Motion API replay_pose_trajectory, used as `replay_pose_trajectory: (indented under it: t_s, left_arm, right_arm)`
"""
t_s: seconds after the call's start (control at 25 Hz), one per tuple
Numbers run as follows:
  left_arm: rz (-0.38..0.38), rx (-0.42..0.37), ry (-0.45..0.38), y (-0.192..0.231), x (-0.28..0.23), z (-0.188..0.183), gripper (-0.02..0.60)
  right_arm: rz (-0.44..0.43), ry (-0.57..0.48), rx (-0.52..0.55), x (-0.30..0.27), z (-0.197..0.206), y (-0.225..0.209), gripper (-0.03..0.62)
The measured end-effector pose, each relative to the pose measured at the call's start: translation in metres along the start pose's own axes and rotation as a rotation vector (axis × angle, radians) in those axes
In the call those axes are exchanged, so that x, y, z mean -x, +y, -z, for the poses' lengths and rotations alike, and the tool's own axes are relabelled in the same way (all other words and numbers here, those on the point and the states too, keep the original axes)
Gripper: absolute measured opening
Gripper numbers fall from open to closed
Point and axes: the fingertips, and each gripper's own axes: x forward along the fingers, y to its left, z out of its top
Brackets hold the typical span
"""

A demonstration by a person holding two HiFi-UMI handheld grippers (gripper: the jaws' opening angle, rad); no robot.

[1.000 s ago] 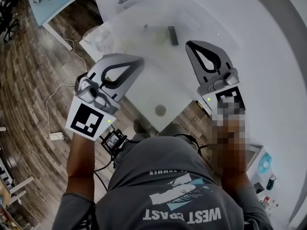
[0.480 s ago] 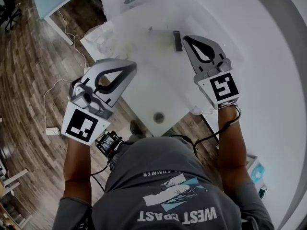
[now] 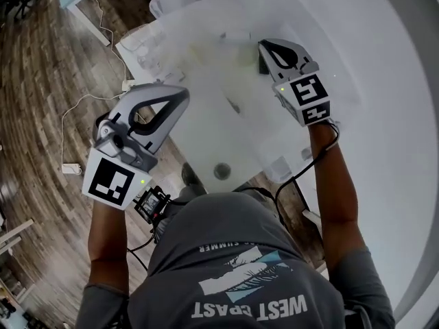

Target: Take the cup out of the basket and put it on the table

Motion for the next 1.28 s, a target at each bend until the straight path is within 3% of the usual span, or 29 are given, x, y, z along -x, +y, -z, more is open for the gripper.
replay_pose_trajectory:
  t_s: [0.44,0.92,1.2,1.28]
  left_arm:
    - [-0.050,0.065,0.076,0.009,-0.008,0.038,0.009]
    - [-0.077,0.110,0.123,0.011,-0.004,0.062,0.009]
    - [-0.077,0.126,0.138,0.008,-0.002,0.069,0.009]
    - [-0.077,0.127,0.137,0.008,-0.001,0.070,0.009]
  right_arm:
    - [-0.157,0.252,-0.042,-0.104,0.117,0.000,0.037]
    - [-0.276,0.530,-0.044,-0.160,0.221,0.024,0.110]
    - [-0.312,0.645,0.055,-0.170,0.253,0.034,0.107]
    - [-0.317,0.660,0.089,-0.169,0.253,0.035,0.043]
